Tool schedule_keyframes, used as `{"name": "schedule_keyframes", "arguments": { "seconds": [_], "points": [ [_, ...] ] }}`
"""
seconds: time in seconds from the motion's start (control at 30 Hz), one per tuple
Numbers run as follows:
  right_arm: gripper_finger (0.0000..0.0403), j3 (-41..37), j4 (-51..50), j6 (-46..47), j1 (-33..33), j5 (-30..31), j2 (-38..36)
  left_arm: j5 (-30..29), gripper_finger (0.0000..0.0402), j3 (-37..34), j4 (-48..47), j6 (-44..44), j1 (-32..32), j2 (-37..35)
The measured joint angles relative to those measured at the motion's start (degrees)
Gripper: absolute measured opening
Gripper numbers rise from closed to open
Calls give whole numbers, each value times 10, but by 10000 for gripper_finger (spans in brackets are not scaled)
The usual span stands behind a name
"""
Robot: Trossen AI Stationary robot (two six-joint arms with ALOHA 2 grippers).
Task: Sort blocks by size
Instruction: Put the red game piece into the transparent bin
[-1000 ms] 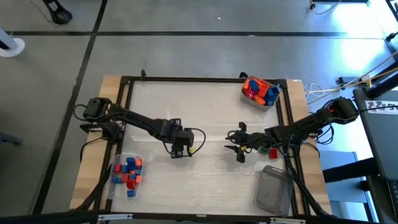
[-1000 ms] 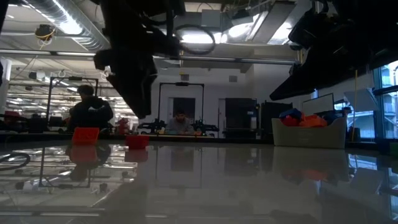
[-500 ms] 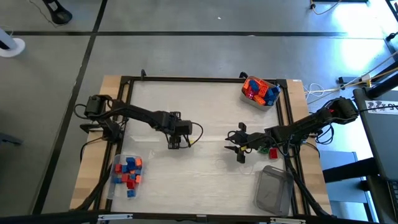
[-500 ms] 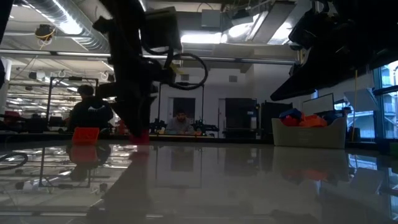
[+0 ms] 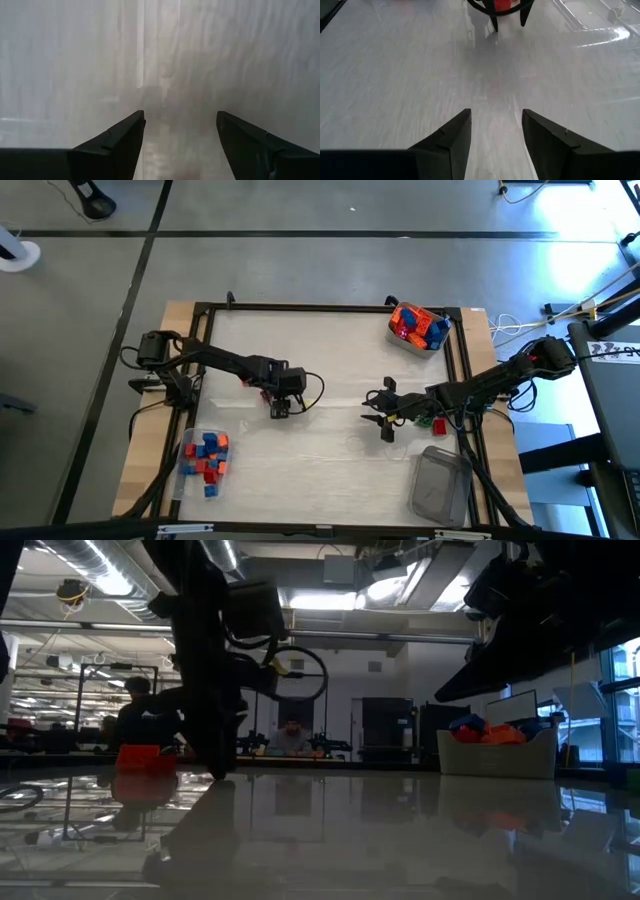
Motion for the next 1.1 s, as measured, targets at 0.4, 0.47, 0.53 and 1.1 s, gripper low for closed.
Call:
{"name": "schedule_keyframes", "arguments": {
  "seconds": [0.4,0.47,0.53,1.1],
  "points": [
    [176,0,0,-2,0,9,0,-2,237,43,-90,-58,-32,-16],
    [176,0,-1,-2,0,9,0,-4,237,43,-130,-85,-41,-37],
    [176,0,-4,-1,0,9,0,-19,237,40,-164,-117,-48,-60],
    [176,0,0,3,0,9,0,-51,237,-128,-127,-12,-49,-193]
  ]
}}
